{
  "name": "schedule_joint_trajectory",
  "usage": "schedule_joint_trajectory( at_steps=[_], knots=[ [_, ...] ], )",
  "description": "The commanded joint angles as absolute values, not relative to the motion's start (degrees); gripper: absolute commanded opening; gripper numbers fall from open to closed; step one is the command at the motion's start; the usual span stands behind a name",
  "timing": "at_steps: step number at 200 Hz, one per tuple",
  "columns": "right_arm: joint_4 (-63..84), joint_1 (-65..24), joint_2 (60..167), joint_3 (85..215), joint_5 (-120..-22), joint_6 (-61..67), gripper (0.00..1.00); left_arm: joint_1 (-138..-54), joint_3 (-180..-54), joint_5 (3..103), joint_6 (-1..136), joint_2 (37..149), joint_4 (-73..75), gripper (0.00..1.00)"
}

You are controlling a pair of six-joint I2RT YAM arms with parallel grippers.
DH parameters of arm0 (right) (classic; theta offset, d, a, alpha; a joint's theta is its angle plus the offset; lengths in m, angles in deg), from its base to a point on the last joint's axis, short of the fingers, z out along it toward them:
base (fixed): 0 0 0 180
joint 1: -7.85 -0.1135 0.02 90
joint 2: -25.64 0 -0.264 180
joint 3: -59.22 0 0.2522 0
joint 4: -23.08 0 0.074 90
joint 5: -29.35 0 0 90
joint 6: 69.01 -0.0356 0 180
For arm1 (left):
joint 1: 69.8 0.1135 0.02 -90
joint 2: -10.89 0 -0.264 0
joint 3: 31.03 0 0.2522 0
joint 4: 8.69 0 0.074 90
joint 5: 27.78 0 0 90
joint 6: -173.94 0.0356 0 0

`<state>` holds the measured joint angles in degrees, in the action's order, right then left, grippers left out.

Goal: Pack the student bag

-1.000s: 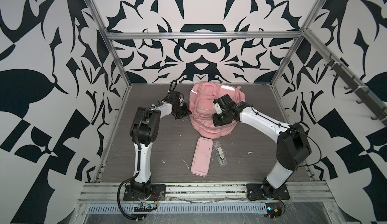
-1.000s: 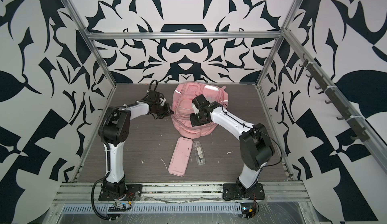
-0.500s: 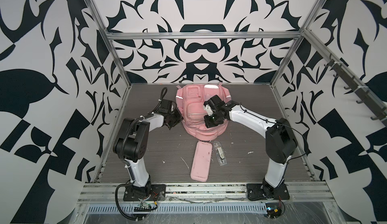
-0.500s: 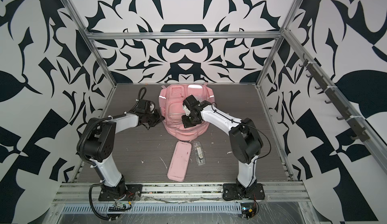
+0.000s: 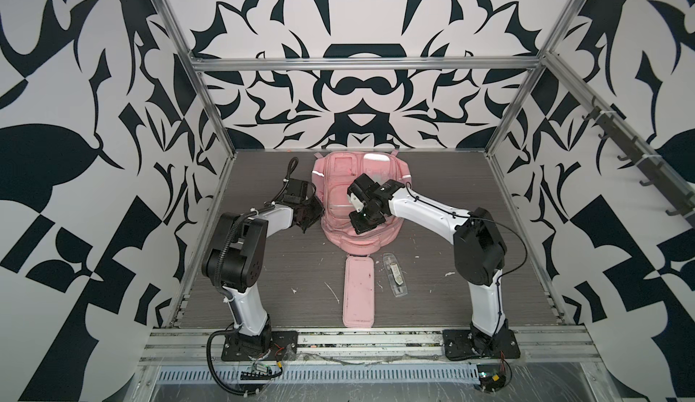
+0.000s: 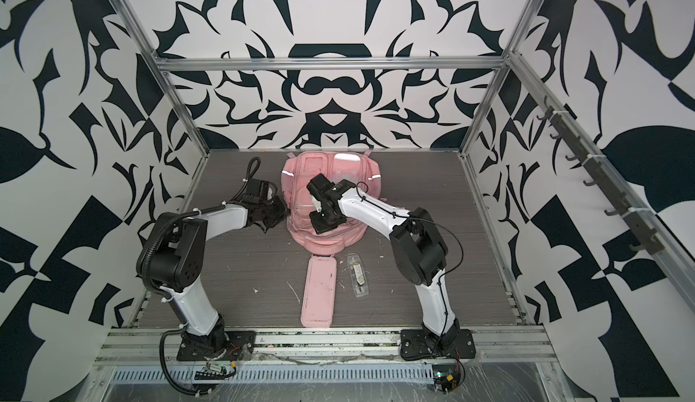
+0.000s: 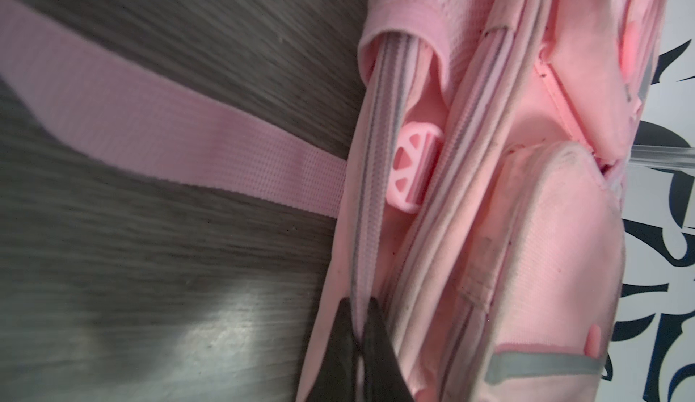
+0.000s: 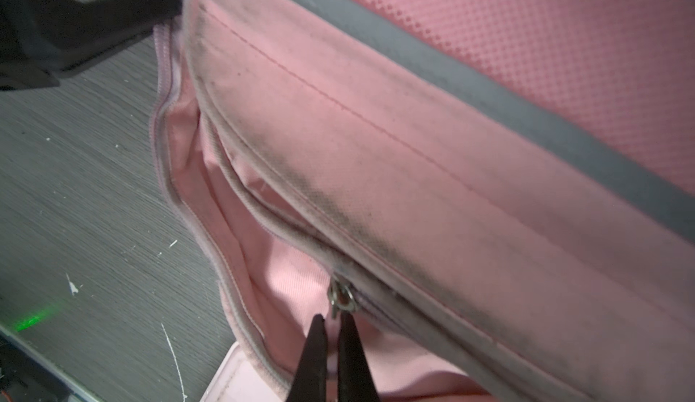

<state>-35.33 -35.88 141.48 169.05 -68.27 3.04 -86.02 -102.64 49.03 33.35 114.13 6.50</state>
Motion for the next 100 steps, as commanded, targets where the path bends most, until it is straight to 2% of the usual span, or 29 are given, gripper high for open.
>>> schedule_joint_trajectory(
  at_steps=[1, 100],
  knots=[
    [-28.6, -37.3, 139.1, 172.2, -70.6, 5.4, 0.0, -87.9, -105.3, 42.2, 33.2, 114.6, 6.1, 0.0],
    [-31.3, -34.3, 137.2, 173.3, -70.6, 6.3, 0.0, -88.5, -109.4, 39.3, 32.1, 117.0, 5.0, 0.01]
  ],
)
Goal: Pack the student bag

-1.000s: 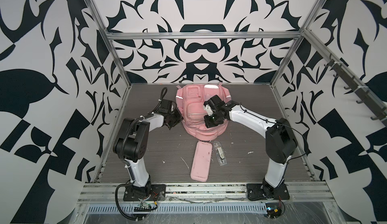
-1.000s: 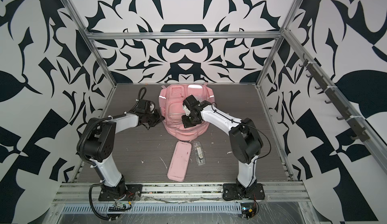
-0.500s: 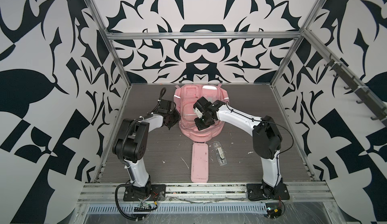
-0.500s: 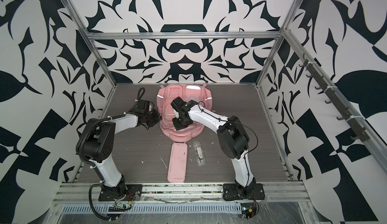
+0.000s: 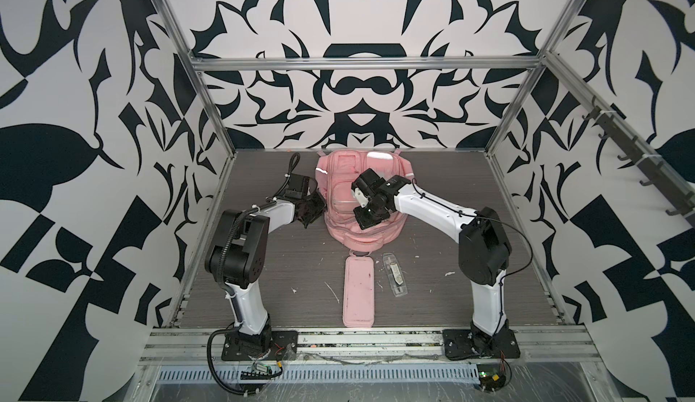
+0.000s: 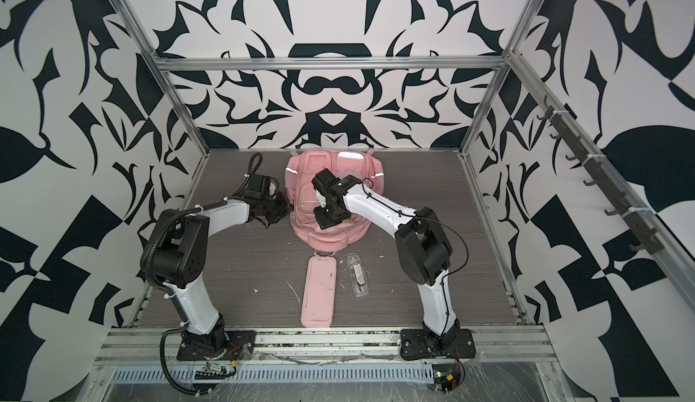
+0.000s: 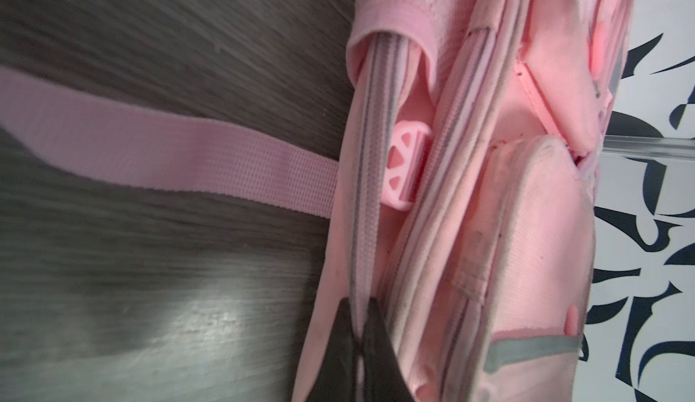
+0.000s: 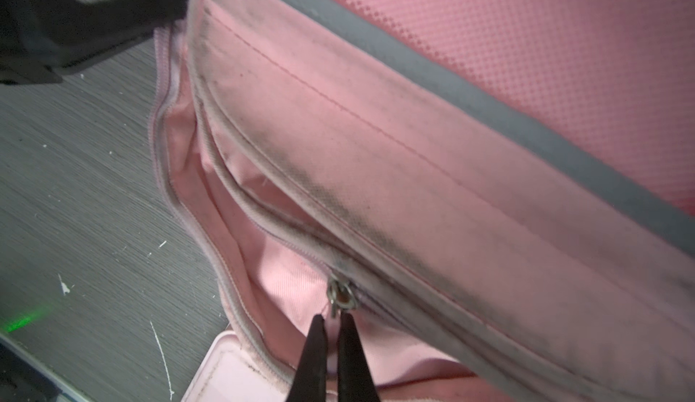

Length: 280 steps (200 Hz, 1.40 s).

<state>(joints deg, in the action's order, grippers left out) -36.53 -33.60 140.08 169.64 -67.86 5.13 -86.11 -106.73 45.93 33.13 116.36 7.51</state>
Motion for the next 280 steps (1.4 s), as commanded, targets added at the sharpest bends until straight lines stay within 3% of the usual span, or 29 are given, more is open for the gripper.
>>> schedule_joint_trajectory(
  at_steps=[1, 79, 175, 280],
  knots=[
    [-31.3, -34.3, 137.3, 173.3, -70.6, 6.3, 0.0, -88.5, -109.5, 39.2, 32.2, 117.0, 5.0, 0.01],
    [-32.0, -35.4, 135.9, 172.7, -70.3, 8.0, 0.0, -88.8, -110.6, 38.1, 31.0, 115.9, 3.1, 0.02],
    [-34.0, -32.9, 132.9, 159.9, -69.5, 10.2, 0.0, -86.8, -110.1, 36.2, 30.4, 117.5, 1.2, 0.02],
    [-34.6, -34.1, 142.1, 171.2, -78.9, 8.5, 0.0, -87.5, -110.1, 35.4, 28.6, 119.4, -1.0, 0.02]
  ],
)
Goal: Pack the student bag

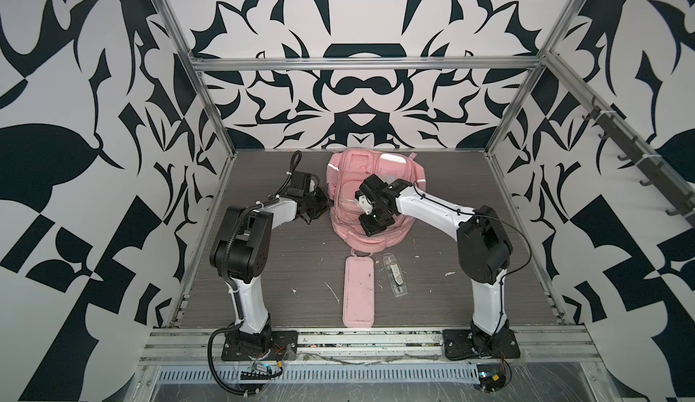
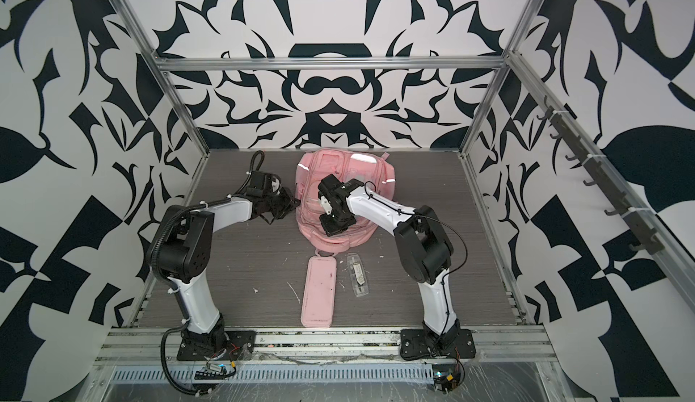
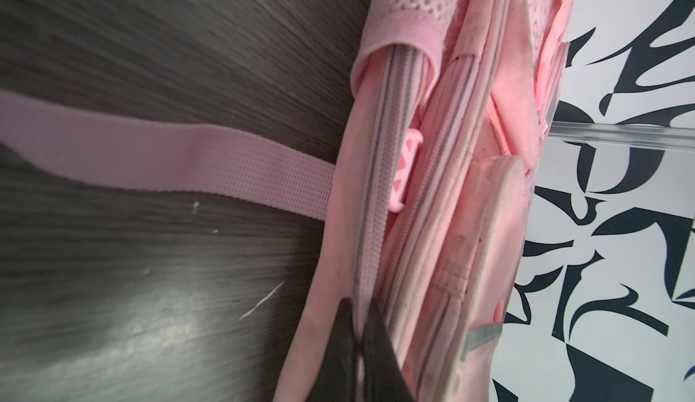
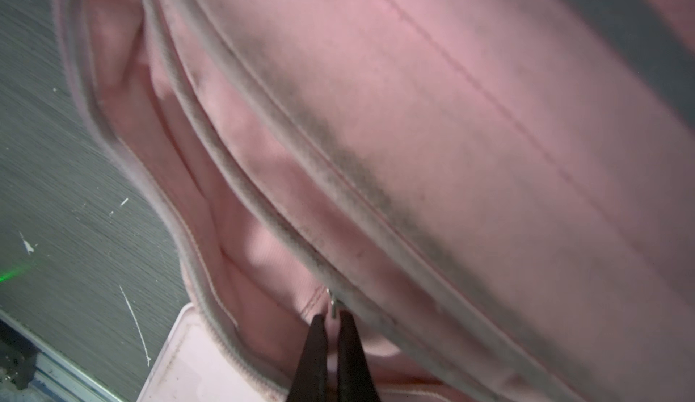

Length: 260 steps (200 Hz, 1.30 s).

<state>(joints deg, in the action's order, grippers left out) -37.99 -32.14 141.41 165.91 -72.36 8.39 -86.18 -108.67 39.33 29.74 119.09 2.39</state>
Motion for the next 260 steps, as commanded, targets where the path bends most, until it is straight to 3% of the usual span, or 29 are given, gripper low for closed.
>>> schedule_joint_trajectory(
  at_steps=[1, 45, 101, 170, 198, 260],
  knots=[
    [-34.6, -34.2, 142.2, 171.4, -78.9, 8.5, 0.0, -87.5, -110.1, 35.4, 28.6, 119.5, -1.0, 0.02],
    [-34.5, -33.7, 143.6, 174.4, -76.8, 8.7, 0.0, -87.5, -110.0, 35.4, 28.3, 119.4, -1.1, 0.02],
    [-35.5, -24.5, 139.3, 172.5, -74.9, 8.7, 0.0, -86.0, -106.9, 36.4, 26.7, 118.5, -3.0, 0.03],
    [-37.8, -18.9, 135.3, 168.5, -68.1, 7.9, 0.0, -89.6, -108.1, 35.8, 25.7, 120.7, -5.0, 0.22],
    [-36.9, -19.4, 133.7, 164.4, -68.2, 7.6, 0.0, -89.6, -114.2, 38.6, 32.3, 119.3, 4.2, 0.34],
    [-35.2, -19.4, 132.8, 160.5, -68.1, 7.6, 0.0, -91.1, -127.0, 36.0, 36.3, 125.2, 10.7, 0.37]
  ],
)
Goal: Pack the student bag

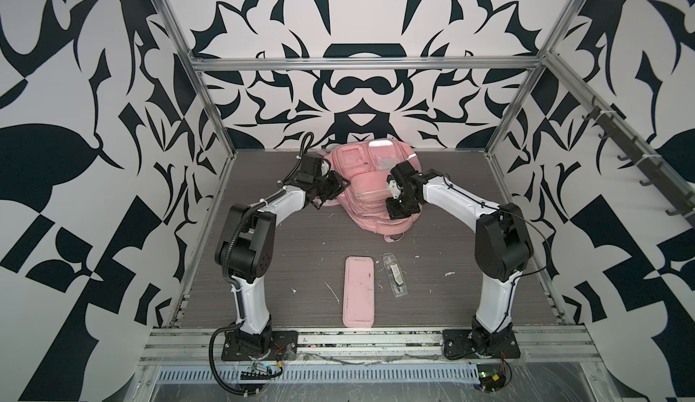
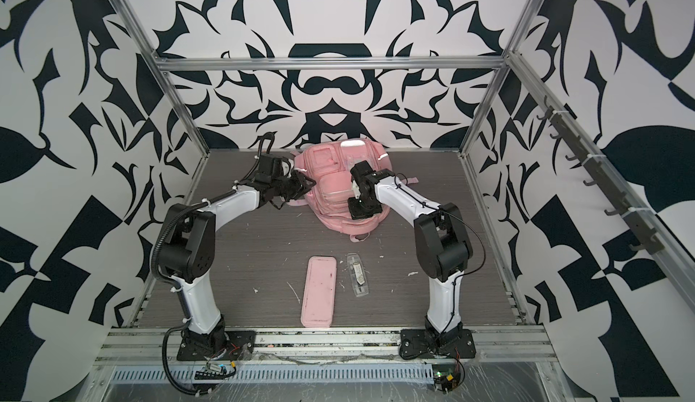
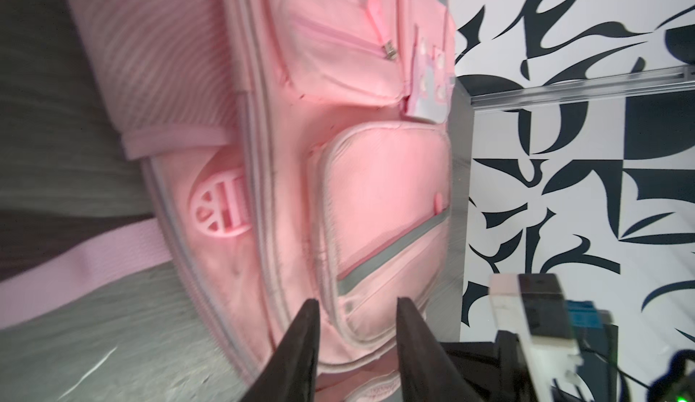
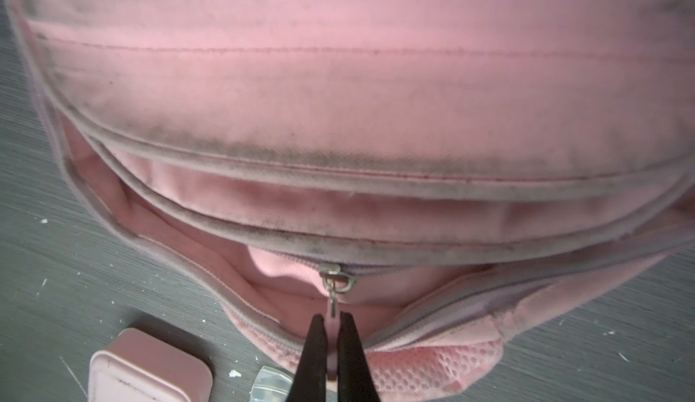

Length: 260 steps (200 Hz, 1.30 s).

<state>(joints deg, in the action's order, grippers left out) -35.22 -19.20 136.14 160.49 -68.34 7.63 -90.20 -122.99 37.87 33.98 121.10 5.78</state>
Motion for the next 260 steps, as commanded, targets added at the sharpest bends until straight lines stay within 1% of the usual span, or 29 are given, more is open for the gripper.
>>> schedule_joint_trajectory(
  at_steps=[1, 50, 81, 121, 169, 185, 196, 231, 260],
  knots=[
    [-35.1, -19.5, 132.7, 160.5, -68.1, 7.7, 0.0, -91.1, -127.2, 35.9, 36.4, 125.4, 10.8, 0.37],
    [-35.1, -19.4, 132.0, 161.0, -67.6, 8.0, 0.0, -92.8, -133.0, 36.2, 37.8, 130.3, 16.0, 0.37],
    [-34.7, -19.4, 131.7, 160.4, -67.6, 8.0, 0.0, -92.8, -131.5, 38.2, 38.1, 129.1, 17.1, 0.36],
    [-34.6, -19.4, 131.7, 160.3, -67.8, 7.9, 0.0, -93.0, -129.4, 38.3, 38.4, 127.7, 17.8, 0.36],
    [-34.8, -19.4, 131.7, 160.2, -67.4, 7.9, 0.0, -93.7, -131.7, 35.2, 37.3, 130.6, 16.8, 0.36],
    [-34.7, -19.4, 131.5, 159.7, -67.2, 7.9, 0.0, -93.7, -132.2, 34.4, 36.0, 130.7, 14.7, 0.32],
    [-34.6, -19.4, 131.4, 159.4, -66.8, 7.9, 0.0, -93.6, -132.9, 34.3, 35.4, 130.7, 14.0, 0.27],
    [-35.4, -19.2, 130.6, 157.9, -63.1, 8.5, 0.0, -92.5, -135.3, 34.3, 34.3, 130.3, 13.8, 0.0],
    [-36.1, -17.3, 130.3, 156.7, -61.0, 8.1, 0.0, -91.0, -134.2, 34.8, 33.2, 128.5, 12.1, 0.0]
  ],
)
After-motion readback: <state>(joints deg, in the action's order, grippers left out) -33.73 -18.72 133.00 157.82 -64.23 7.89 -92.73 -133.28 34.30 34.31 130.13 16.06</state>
